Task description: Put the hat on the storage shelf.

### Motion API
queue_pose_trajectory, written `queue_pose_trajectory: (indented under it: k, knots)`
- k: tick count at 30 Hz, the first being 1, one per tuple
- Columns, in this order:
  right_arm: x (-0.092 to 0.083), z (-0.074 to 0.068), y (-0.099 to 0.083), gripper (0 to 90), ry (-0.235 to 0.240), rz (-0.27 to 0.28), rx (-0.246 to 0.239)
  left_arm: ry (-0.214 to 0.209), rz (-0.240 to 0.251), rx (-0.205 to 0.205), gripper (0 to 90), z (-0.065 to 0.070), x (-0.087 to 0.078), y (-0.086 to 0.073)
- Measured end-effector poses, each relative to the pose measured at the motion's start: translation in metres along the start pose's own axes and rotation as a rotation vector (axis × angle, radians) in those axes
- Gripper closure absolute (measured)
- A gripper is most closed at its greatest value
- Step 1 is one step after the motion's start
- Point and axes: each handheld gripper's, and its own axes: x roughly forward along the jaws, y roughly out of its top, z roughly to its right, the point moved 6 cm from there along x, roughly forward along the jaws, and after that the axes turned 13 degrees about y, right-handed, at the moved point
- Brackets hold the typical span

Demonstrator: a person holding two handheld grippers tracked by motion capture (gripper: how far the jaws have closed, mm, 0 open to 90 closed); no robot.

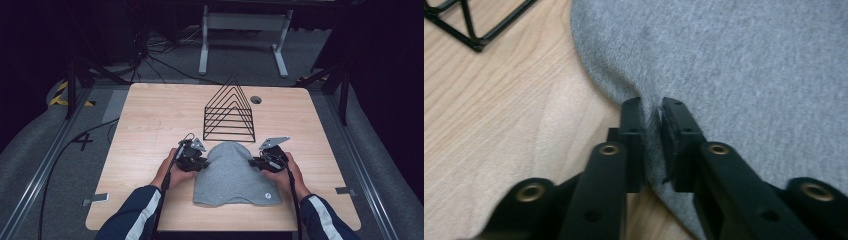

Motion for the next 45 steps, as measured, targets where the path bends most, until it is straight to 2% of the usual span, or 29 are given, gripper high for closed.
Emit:
queue_pose_trajectory:
  k: [4, 8, 10, 13, 15, 16, 18, 20, 24, 26, 28, 31, 33, 34, 39, 43, 44, 45]
  knots:
    - [-0.005, -0.002, -0.001, 83.8, -0.007, 0.009, -0.012, 0.012, 0.002, 0.025, 84.3, 0.003, -0.002, 0.001]
    - [-0.013, -0.006, 0.002, 83.9, -0.013, 0.032, -0.027, 0.030, 0.036, 0.034, 84.4, 0.004, -0.011, 0.007]
    - [-0.020, -0.010, 0.006, 83.9, -0.022, 0.050, -0.048, 0.048, 0.079, 0.028, 84.4, 0.003, -0.020, 0.012]
    - [-0.031, -0.016, 0.012, 84.0, -0.023, 0.085, -0.068, 0.073, 0.132, 0.042, 84.4, 0.004, -0.037, 0.020]
    - [-0.044, -0.022, 0.020, 84.1, -0.022, 0.122, -0.087, 0.083, 0.161, 0.047, 84.6, 0.004, -0.047, 0.025]
    - [-0.049, -0.024, 0.022, 84.1, -0.022, 0.134, -0.095, 0.080, 0.172, 0.057, 84.7, 0.005, -0.054, 0.027]
    - [-0.060, -0.030, 0.030, 84.1, -0.020, 0.164, -0.110, 0.100, 0.201, 0.084, 84.7, 0.003, -0.066, 0.035]
    - [-0.069, -0.035, 0.037, 84.1, -0.025, 0.186, -0.128, 0.109, 0.227, 0.091, 84.8, 0.002, -0.078, 0.044]
    - [-0.094, -0.045, 0.061, 84.2, -0.053, 0.224, -0.180, 0.162, 0.265, 0.146, 84.9, 0.000, -0.106, 0.071]
    - [-0.106, -0.047, 0.073, 84.2, -0.067, 0.242, -0.198, 0.173, 0.281, 0.157, 84.9, -0.002, -0.117, 0.081]
    - [-0.119, -0.049, 0.086, 84.2, -0.082, 0.265, -0.215, 0.201, 0.295, 0.175, 85.0, -0.006, -0.128, 0.093]
    - [-0.136, -0.051, 0.104, 84.2, -0.120, 0.278, -0.241, 0.218, 0.317, 0.172, 85.0, -0.013, -0.142, 0.108]
    - [-0.146, -0.051, 0.115, 84.2, -0.129, 0.295, -0.248, 0.238, 0.332, 0.184, 85.1, -0.019, -0.151, 0.119]
    - [-0.151, -0.050, 0.121, 84.2, -0.139, 0.299, -0.253, 0.242, 0.339, 0.177, 85.1, -0.021, -0.156, 0.126]
    - [-0.172, -0.048, 0.149, 84.2, -0.168, 0.339, -0.262, 0.299, 0.353, 0.203, 85.2, -0.034, -0.175, 0.152]
    - [-0.186, -0.045, 0.169, 84.2, -0.190, 0.371, -0.266, 0.312, 0.386, 0.191, 85.3, -0.043, -0.189, 0.169]
    - [-0.192, -0.042, 0.180, 84.2, -0.205, 0.380, -0.272, 0.318, 0.400, 0.183, 85.3, -0.047, -0.195, 0.175]
    - [-0.192, -0.042, 0.180, 84.2, -0.205, 0.380, -0.272, 0.325, 0.405, 0.173, 85.3, -0.049, -0.198, 0.179]
